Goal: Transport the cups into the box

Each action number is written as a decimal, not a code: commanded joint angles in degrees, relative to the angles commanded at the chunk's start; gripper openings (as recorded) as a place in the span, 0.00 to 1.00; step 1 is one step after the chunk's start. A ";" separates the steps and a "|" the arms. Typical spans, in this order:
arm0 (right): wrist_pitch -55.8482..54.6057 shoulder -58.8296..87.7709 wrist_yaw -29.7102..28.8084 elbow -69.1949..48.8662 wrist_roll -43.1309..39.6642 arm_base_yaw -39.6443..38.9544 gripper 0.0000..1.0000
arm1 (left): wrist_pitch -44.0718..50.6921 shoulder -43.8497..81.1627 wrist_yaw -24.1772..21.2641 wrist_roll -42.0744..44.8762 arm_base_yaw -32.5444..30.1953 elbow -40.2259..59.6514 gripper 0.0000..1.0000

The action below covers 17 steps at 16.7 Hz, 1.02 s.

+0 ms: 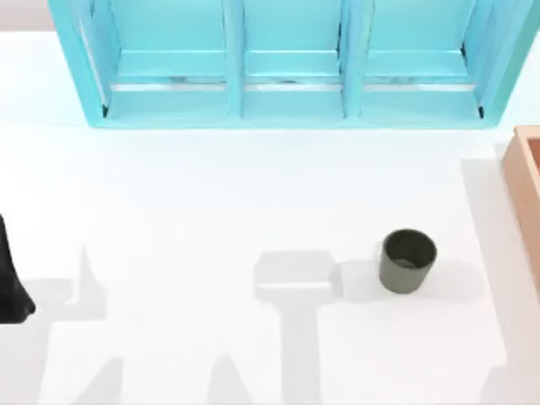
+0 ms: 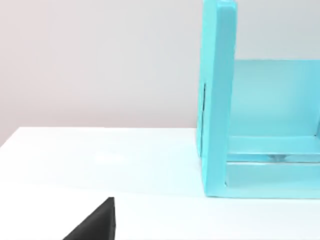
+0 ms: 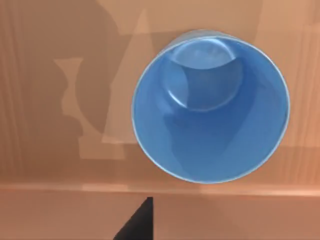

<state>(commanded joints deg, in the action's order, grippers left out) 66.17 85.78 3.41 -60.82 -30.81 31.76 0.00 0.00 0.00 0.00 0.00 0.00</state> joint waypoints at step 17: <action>18.29 0.32 -0.01 -18.37 -0.37 0.54 1.00 | 0.00 0.00 0.00 0.00 0.00 0.00 1.00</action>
<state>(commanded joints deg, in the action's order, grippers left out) 84.47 86.09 3.39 -79.19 -31.18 32.30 0.00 0.00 0.00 0.00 0.00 0.00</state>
